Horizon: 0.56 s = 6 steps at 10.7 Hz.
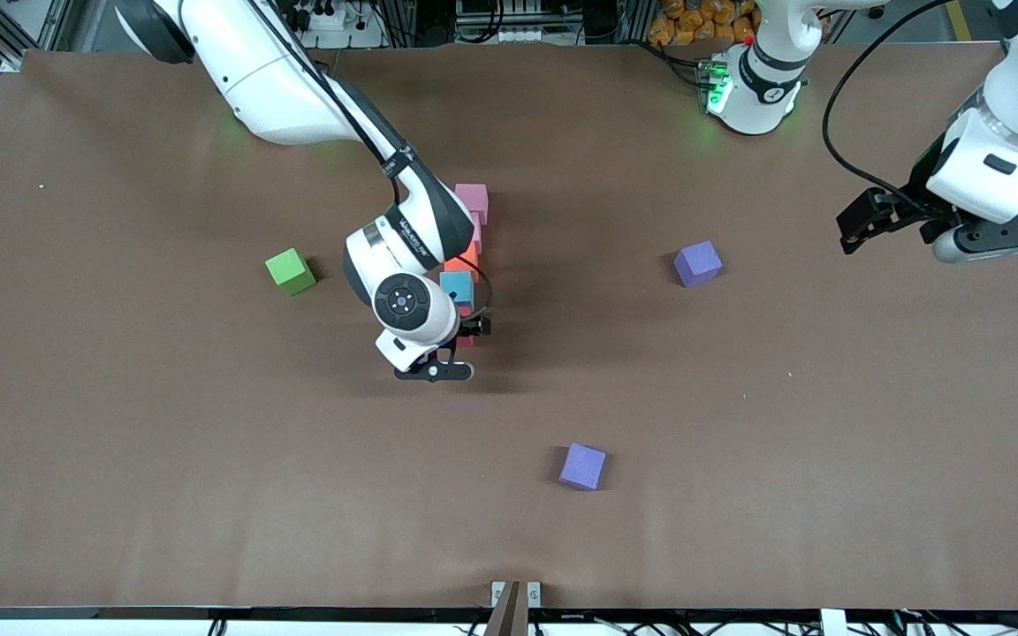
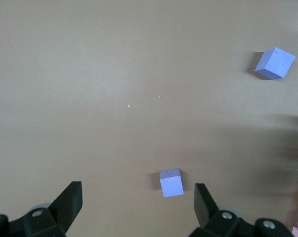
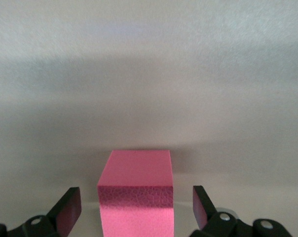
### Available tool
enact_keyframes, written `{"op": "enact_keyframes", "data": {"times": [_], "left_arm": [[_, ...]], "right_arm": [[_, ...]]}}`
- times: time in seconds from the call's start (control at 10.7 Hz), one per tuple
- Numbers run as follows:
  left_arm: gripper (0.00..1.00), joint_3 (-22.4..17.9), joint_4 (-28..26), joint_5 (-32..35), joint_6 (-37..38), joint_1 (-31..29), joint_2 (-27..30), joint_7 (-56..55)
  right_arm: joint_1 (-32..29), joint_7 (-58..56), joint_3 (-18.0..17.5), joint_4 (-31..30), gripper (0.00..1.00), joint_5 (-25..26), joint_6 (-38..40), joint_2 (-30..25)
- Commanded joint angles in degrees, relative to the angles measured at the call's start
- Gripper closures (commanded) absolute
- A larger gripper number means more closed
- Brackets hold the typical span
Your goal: Arrange blocks into number 1
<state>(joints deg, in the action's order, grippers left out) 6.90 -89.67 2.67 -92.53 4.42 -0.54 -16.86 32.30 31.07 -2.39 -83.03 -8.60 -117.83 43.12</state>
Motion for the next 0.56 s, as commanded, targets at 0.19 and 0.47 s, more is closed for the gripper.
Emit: {"op": "enact_keyframes", "data": {"times": [0.19,0.47], "left_arm": [[0.0,0.84,4.5,-1.35,3.85,-1.43,-1.31,7.87],[0.0,0.66,4.42,-1.26,4.81,-1.52,-1.05,9.64]], "right_arm": [[-2.58,1.28,0.28,9.64,0.0,1.04,13.05,-2.41],[-6.53,-2.76,0.28,9.12,0.0,1.48,16.38,-9.78]]}}
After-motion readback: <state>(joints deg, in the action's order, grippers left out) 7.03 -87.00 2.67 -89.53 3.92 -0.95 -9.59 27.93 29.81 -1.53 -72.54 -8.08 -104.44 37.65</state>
